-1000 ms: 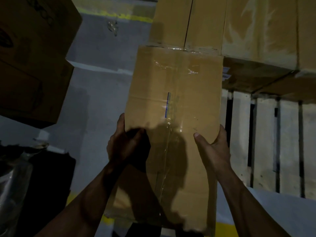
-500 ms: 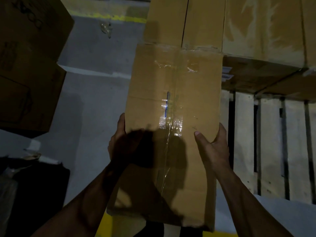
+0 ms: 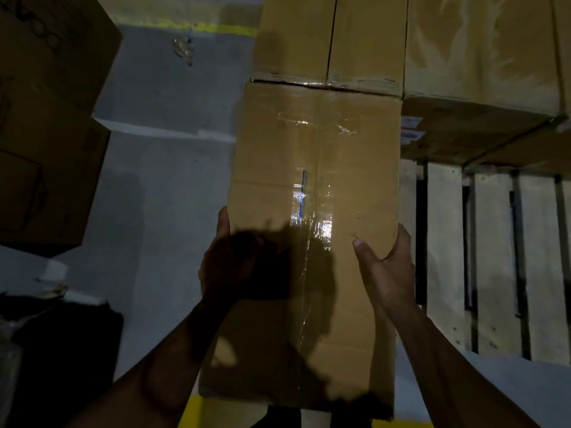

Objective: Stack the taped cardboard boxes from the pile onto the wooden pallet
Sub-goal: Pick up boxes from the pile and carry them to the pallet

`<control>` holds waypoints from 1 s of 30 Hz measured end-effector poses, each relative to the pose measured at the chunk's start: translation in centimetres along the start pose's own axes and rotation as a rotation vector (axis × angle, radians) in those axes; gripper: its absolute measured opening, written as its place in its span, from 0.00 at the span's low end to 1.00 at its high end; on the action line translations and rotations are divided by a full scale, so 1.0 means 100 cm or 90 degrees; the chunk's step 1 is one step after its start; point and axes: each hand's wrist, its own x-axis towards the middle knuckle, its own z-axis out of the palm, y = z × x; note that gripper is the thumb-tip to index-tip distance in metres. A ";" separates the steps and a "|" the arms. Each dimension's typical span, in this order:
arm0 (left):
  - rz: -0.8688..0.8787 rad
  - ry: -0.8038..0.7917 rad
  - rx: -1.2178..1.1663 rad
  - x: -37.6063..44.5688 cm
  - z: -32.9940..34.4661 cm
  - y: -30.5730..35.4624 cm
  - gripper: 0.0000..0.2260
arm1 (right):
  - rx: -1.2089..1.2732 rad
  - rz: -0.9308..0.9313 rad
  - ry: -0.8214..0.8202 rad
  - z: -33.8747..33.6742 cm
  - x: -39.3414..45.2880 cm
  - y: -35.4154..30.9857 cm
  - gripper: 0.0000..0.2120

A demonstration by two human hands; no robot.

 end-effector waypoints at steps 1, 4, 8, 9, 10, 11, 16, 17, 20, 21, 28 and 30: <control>0.018 -0.012 -0.007 -0.001 -0.001 0.000 0.39 | -0.002 -0.008 -0.004 0.000 -0.001 -0.001 0.39; 0.093 -0.032 -0.027 -0.002 -0.004 -0.001 0.40 | -0.024 -0.018 -0.024 -0.001 -0.002 -0.001 0.41; 0.070 -0.144 -0.129 0.003 -0.010 -0.005 0.41 | -0.126 -0.035 -0.002 0.000 -0.011 -0.008 0.43; 0.074 -0.155 -0.129 0.003 -0.012 -0.006 0.42 | -0.190 -0.053 0.003 0.000 -0.015 -0.009 0.42; 0.089 -0.161 -0.111 0.002 -0.016 -0.008 0.44 | -0.273 -0.083 -0.001 -0.001 -0.022 -0.010 0.40; 0.114 -0.161 -0.077 -0.004 -0.018 -0.010 0.43 | -0.364 -0.122 -0.014 -0.002 -0.031 -0.008 0.39; 0.258 -0.070 0.307 -0.054 -0.022 -0.035 0.42 | -0.578 -0.218 -0.158 -0.016 -0.081 0.027 0.35; 0.284 -0.082 0.346 -0.067 -0.025 -0.042 0.42 | -0.600 -0.224 -0.178 -0.019 -0.095 0.036 0.37; 0.269 -0.157 0.380 -0.091 -0.032 -0.060 0.44 | -0.631 -0.235 -0.225 -0.021 -0.123 0.063 0.47; 0.274 -0.180 0.393 -0.103 -0.033 -0.067 0.45 | -0.643 -0.241 -0.240 -0.022 -0.133 0.074 0.50; 0.329 -0.274 0.525 -0.152 -0.044 -0.104 0.50 | -0.694 -0.283 -0.267 -0.028 -0.162 0.103 0.56; 0.341 -0.255 0.578 -0.152 -0.044 -0.102 0.46 | -0.699 -0.296 -0.251 -0.026 -0.164 0.103 0.52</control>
